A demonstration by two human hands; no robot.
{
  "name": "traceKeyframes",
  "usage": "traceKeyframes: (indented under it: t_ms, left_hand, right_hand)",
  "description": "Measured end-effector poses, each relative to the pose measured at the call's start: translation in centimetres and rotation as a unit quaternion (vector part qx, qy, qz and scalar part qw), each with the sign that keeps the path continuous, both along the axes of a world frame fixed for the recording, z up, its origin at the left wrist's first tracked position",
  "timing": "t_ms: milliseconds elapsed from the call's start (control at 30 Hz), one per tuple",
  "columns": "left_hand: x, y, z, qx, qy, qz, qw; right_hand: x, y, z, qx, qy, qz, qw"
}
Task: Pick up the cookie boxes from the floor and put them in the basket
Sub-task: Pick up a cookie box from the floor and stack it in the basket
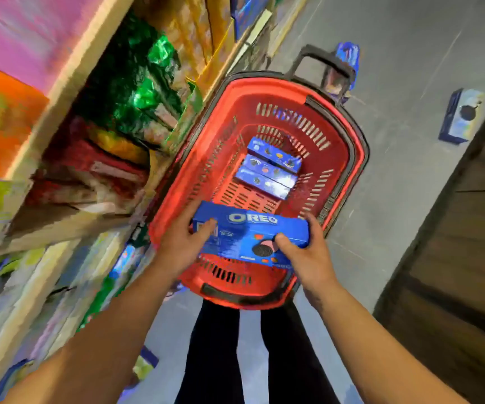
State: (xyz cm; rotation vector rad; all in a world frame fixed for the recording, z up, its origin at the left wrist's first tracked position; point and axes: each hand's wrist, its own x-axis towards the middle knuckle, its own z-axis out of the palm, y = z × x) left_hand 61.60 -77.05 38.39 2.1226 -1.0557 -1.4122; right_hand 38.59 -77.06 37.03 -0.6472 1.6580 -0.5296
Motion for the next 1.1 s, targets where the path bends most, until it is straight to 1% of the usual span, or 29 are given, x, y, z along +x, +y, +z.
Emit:
traceKeyframes:
  t_ms: [67,167,267,300,400,533,633,700,833,967,1100]
  left_hand:
    - [0.9,-1.9,-5.0,0.014,0.024,-0.032,0.999]
    - [2.3,-3.7,-11.0,0.019,0.01,-0.055,0.998]
    - [3.1,-4.7,-17.8,0.034,0.015,-0.064,0.997]
    - [3.3,-5.0,-20.8,0.039,0.016,-0.07,0.997]
    - [3.5,-5.9,-27.4,0.034,0.017,-0.087,0.996]
    - [2.6,-7.1,-34.1,0.013,-0.002,-0.091,0.996]
    - [1.6,-7.3,-37.8,-0.009,0.006,-0.087,0.996]
    - [1.2,-7.4,-39.5,-0.02,0.001,-0.082,0.996]
    - [0.6,-8.2,-42.8,-0.033,0.011,-0.066,0.997]
    - [-0.7,-8.6,-44.3,-0.085,-0.021,-0.083,0.993]
    - [-2.0,-8.7,-45.5,-0.113,-0.078,-0.131,0.982]
  right_hand:
    - [0.8,-0.7,-4.4,0.014,0.016,-0.032,0.999]
    - [2.3,-1.6,-10.0,0.028,0.02,-0.04,0.999]
    - [3.6,-2.7,-16.1,0.035,0.05,-0.045,0.997]
    - [4.0,-3.1,-18.9,0.035,0.063,-0.046,0.996]
    - [4.4,-3.7,-24.3,0.022,0.097,-0.05,0.994]
    - [4.5,-4.3,-30.5,0.001,0.14,-0.056,0.989]
    - [4.8,-4.2,-34.3,0.002,0.157,-0.056,0.986]
    - [5.2,-4.2,-35.7,0.002,0.165,-0.067,0.984]
    - [5.4,-4.2,-38.5,-0.014,0.228,-0.068,0.971]
    - [5.1,-4.7,-40.5,-0.04,0.294,-0.061,0.953]
    - [4.7,-5.1,-41.7,-0.049,0.313,-0.015,0.948]
